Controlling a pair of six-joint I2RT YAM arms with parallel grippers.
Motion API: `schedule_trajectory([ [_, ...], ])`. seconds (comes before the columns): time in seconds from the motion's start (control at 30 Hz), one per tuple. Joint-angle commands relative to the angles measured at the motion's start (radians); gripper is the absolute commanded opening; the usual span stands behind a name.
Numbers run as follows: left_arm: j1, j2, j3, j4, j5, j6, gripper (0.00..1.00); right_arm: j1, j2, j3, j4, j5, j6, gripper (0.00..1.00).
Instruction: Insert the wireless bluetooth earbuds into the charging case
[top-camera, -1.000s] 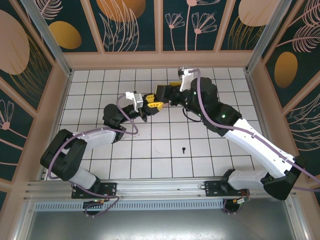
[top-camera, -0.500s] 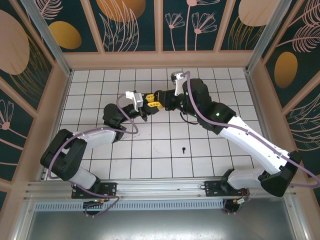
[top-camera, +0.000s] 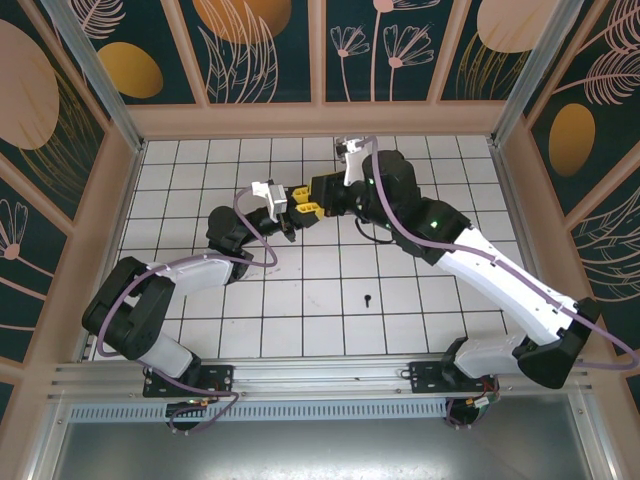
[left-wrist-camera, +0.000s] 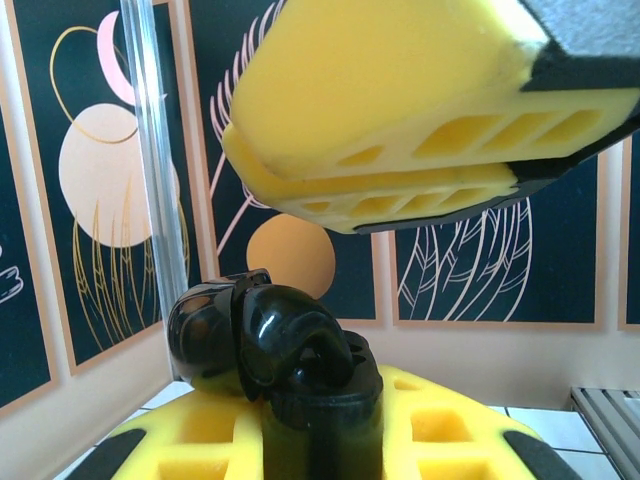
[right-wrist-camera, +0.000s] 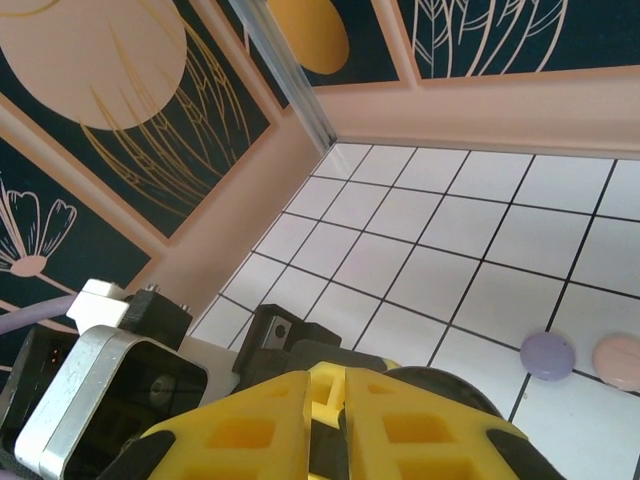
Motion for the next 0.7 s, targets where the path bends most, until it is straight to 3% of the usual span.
schedule_trajectory([
  [0.0,-0.008,0.008,0.035,0.022,-0.003,-0.010,0.00,0.019,0.022,0.044,0.007,-0.031,-0.028,0.16],
  [0.67,-0.009,0.006,0.043,0.015,-0.006,-0.007,0.00,0.014,-0.054,-0.059,-0.050,0.020,0.006,0.14],
])
